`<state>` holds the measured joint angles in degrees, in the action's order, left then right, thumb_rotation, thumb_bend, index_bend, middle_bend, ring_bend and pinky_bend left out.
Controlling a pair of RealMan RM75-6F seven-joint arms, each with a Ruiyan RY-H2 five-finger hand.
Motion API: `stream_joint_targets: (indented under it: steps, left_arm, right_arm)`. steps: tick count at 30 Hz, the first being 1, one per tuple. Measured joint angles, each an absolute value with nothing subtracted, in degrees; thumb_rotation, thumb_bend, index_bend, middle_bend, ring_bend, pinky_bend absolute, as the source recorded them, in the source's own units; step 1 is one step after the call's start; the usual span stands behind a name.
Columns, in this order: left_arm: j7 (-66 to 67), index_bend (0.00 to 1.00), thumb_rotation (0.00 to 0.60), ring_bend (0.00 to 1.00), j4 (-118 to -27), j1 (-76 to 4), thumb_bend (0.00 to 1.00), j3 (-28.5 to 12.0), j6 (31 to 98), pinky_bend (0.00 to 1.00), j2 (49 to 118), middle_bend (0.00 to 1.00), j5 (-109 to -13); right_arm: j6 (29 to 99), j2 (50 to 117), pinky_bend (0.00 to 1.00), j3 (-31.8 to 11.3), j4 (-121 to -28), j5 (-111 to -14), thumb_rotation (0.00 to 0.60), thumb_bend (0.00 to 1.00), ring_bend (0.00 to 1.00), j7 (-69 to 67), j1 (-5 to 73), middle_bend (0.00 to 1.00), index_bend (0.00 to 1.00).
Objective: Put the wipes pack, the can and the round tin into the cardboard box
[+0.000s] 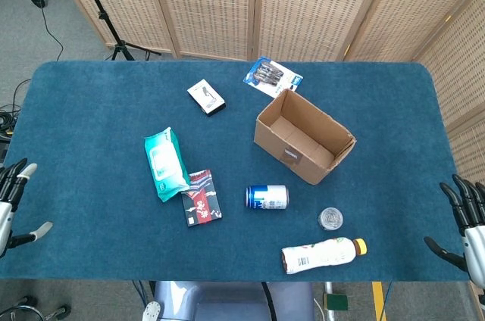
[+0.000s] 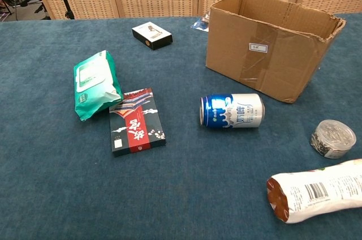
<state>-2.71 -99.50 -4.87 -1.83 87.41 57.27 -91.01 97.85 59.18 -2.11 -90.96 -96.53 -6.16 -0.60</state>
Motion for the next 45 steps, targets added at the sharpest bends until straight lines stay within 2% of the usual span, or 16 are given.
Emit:
stream_joint_targets:
  steps: [4, 11, 16, 23, 36, 38, 40, 41, 42, 43, 44, 45]
  left_arm:
    - [-2.6, 0.00, 0.600, 0.00, -94.2, -10.6, 0.00, -3.1, 80.6, 0.00, 58.9, 0.00, -91.9]
    - [-5.0, 0.00, 0.600, 0.00, -77.6, -24.2, 0.00, -4.4, 70.3, 0.00, 65.8, 0.00, -98.1]
    - [-8.4, 0.00, 0.600, 0.00, -66.6, -31.7, 0.00, -3.9, 67.5, 0.00, 72.2, 0.00, -103.8]
    - [-12.5, 0.00, 0.600, 0.00, -54.1, -39.9, 0.00, -0.8, 64.4, 0.00, 80.3, 0.00, -109.8]
    - [-14.1, 0.00, 0.600, 0.00, -40.7, -46.5, 0.00, 3.2, 60.7, 0.00, 93.4, 0.00, -110.5]
    - [-14.0, 0.00, 0.600, 0.00, -39.6, -47.0, 0.00, 3.6, 60.2, 0.05, 94.5, 0.00, -110.2]
    - [-13.6, 0.06, 0.600, 0.08, -38.9, -47.4, 0.01, 4.0, 59.7, 0.20, 95.5, 0.07, -109.7]
    - [-13.5, 0.17, 0.600, 0.18, -38.8, -47.7, 0.04, 4.3, 59.5, 0.31, 95.9, 0.17, -109.4]
    - [-13.6, 0.28, 0.600, 0.26, -38.7, -47.9, 0.07, 4.5, 59.6, 0.37, 96.0, 0.25, -109.3]
    - [-13.7, 0.44, 0.600, 0.36, -38.7, -47.9, 0.14, 4.6, 59.8, 0.45, 96.0, 0.38, -109.3]
    - [-13.8, 0.57, 0.600, 0.43, -38.6, -48.0, 0.20, 4.8, 60.2, 0.51, 96.1, 0.46, -109.3]
    - [-13.9, 0.65, 0.600, 0.48, -38.6, -48.1, 0.25, 5.1, 60.9, 0.56, 96.1, 0.51, -109.4]
  right_arm:
    - [94.3, 58.7, 0.00, -2.3, -92.4, -93.8, 0.600, 0.00, 0.00, -4.3, 0.2, 0.00, 0.00]
    - [92.0, 59.3, 0.00, -3.8, -93.2, -89.7, 0.600, 0.00, 0.00, -1.4, 1.1, 0.00, 0.00]
    - [91.3, 59.7, 0.00, -4.7, -93.4, -87.6, 0.600, 0.00, 0.00, -0.4, 1.3, 0.00, 0.00]
    - [90.6, 60.0, 0.00, -5.6, -93.4, -85.6, 0.600, 0.00, 0.00, 0.3, 1.4, 0.00, 0.00]
    - [88.3, 59.8, 0.00, -6.9, -92.8, -82.2, 0.600, 0.00, 0.00, -0.9, 2.0, 0.00, 0.00]
    - [88.2, 59.7, 0.00, -7.0, -92.7, -82.0, 0.600, 0.00, 0.00, -1.1, 2.0, 0.00, 0.00]
    - [88.3, 59.6, 0.00, -7.1, -92.7, -81.9, 0.600, 0.00, 0.00, -1.5, 2.0, 0.00, 0.00]
    - [88.3, 59.6, 0.00, -7.1, -92.7, -81.9, 0.600, 0.00, 0.00, -1.7, 2.0, 0.00, 0.00]
    - [88.2, 59.5, 0.00, -7.1, -92.7, -81.9, 0.600, 0.00, 0.00, -1.9, 2.0, 0.00, 0.00]
    - [88.2, 59.5, 0.00, -7.2, -92.7, -81.8, 0.600, 0.00, 0.00, -2.0, 1.9, 0.00, 0.00]
    - [88.1, 59.4, 0.00, -7.2, -92.6, -81.8, 0.600, 0.00, 0.00, -2.1, 1.9, 0.00, 0.00]
    - [88.0, 59.3, 0.00, -7.2, -92.6, -81.7, 0.600, 0.00, 0.00, -2.4, 1.9, 0.00, 0.00]
